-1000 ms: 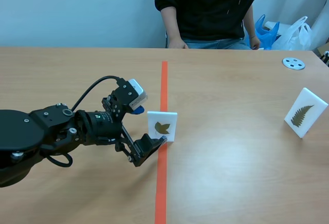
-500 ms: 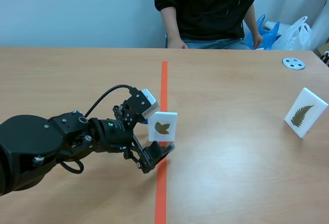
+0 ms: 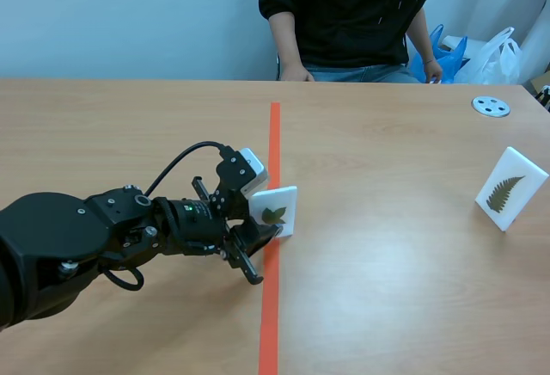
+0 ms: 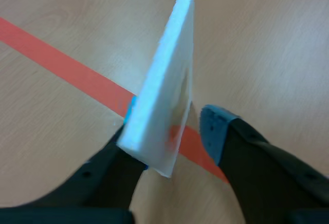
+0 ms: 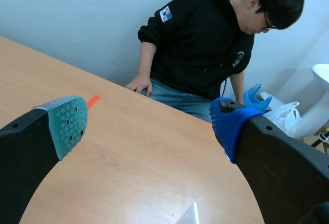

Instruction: Sort the leaf by its shape. The table is split by an orange tape line. A compound leaf with several leaflets goes to the left side, a simple leaf with one blade goes to the right side. Return to the home posture when a red brick is placed on the table.

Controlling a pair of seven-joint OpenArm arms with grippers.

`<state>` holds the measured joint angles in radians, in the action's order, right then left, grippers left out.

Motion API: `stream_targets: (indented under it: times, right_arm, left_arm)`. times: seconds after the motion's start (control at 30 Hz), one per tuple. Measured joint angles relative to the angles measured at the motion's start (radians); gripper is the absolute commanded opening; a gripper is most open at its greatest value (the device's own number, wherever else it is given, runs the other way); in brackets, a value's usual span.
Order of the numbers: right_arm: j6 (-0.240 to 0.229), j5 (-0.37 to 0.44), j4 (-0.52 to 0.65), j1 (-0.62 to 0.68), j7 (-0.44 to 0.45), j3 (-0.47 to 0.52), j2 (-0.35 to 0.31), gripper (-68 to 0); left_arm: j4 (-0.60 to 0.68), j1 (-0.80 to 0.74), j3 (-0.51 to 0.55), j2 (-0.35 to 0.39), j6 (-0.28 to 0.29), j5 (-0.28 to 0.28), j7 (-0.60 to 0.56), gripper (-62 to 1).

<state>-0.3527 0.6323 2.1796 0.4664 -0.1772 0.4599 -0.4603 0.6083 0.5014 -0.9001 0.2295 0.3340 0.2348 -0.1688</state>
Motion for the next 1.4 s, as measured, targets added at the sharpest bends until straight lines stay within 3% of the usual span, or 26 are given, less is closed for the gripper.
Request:
stream_targets:
  times: [0.1, 0.73, 1.03, 1.33, 1.4]
  right_arm:
    - [0.0, 0.0, 0.0, 0.0, 0.0, 0.0, 0.0, -18.6]
    - [0.0, 0.0, 0.0, 0.0, 0.0, 0.0, 0.0, -18.6]
    - [0.0, -0.003, 0.0, 0.0, -0.001, 0.0, 0.0, -18.6]
    - [0.0, -0.003, 0.0, 0.0, -0.001, 0.0, 0.0, -18.6]
    - [0.0, -0.003, 0.0, 0.0, 0.0, 0.0, 0.0, -18.6]
  left_arm:
    - [0.0, 0.0, 0.0, 0.0, 0.0, 0.0, 0.0, -51.0]
    - [0.0, -0.002, 0.009, 0.0, 0.0, 0.002, -0.023, -50.9]
    - [0.0, -0.011, 0.232, 0.013, 0.0, 0.114, -0.024, -50.9]
    - [0.0, -0.052, 0.427, 0.124, 0.0, 0.116, -0.024, -50.9]
    - [0.0, -0.069, 0.455, 0.156, 0.0, 0.144, -0.026, -50.9]
